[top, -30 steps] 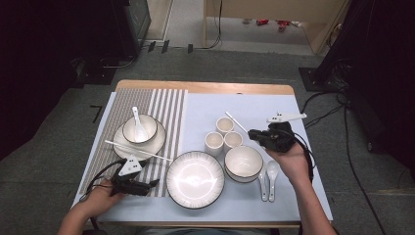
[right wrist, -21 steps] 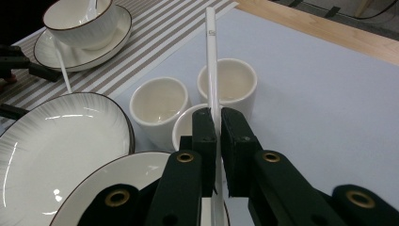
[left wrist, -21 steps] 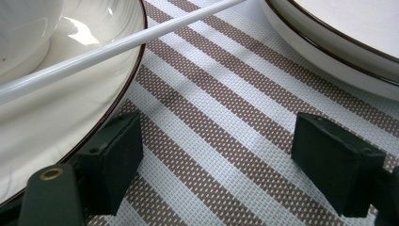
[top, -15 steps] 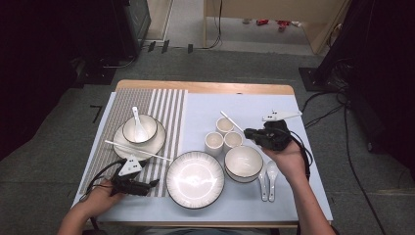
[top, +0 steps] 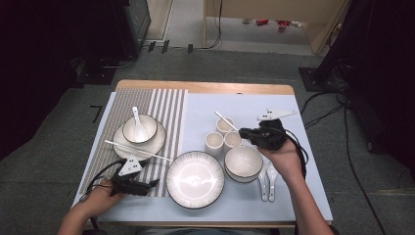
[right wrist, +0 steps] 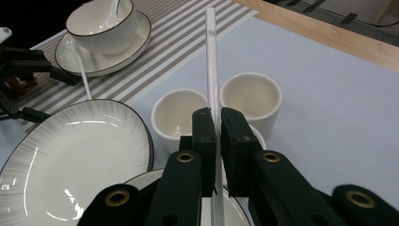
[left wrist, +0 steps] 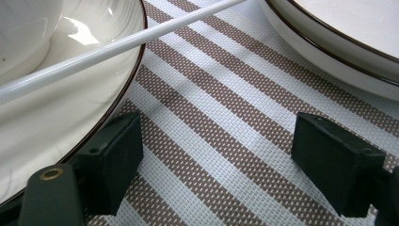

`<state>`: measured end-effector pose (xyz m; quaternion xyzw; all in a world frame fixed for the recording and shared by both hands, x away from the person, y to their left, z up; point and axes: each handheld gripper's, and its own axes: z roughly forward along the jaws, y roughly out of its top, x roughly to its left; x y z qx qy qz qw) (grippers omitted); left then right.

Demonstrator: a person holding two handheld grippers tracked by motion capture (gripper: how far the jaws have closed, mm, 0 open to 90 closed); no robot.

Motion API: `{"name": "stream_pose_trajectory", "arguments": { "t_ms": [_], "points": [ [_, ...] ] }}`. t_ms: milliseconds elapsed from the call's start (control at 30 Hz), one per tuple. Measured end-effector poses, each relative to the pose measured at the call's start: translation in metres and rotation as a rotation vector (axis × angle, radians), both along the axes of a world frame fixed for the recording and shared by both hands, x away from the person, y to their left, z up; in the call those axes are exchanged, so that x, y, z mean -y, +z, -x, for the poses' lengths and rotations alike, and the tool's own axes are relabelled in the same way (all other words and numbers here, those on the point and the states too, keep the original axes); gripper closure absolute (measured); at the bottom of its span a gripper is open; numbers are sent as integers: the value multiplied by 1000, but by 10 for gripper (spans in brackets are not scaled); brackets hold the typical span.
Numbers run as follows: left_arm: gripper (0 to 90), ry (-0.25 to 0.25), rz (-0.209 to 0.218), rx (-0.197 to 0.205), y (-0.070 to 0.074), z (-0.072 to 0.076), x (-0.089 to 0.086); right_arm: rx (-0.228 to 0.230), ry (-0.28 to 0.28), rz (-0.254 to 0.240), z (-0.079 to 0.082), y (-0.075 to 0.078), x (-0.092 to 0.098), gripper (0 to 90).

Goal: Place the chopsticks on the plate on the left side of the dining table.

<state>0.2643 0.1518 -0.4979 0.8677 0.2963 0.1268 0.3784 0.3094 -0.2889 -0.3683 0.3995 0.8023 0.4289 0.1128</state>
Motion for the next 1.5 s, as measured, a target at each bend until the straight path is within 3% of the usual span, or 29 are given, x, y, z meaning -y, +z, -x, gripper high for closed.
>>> {"name": "stream_pose_trajectory", "arguments": {
  "t_ms": [400,533,1500],
  "points": [
    [175,0,1,0,0,0,0,7,34,-9,-1,3,-12,852],
    [175,1,1,0,0,0,0,17,53,-34,1,7,-16,852],
    [175,3,5,0,0,0,0,23,131,-9,-5,10,-49,852]
  ]
}}
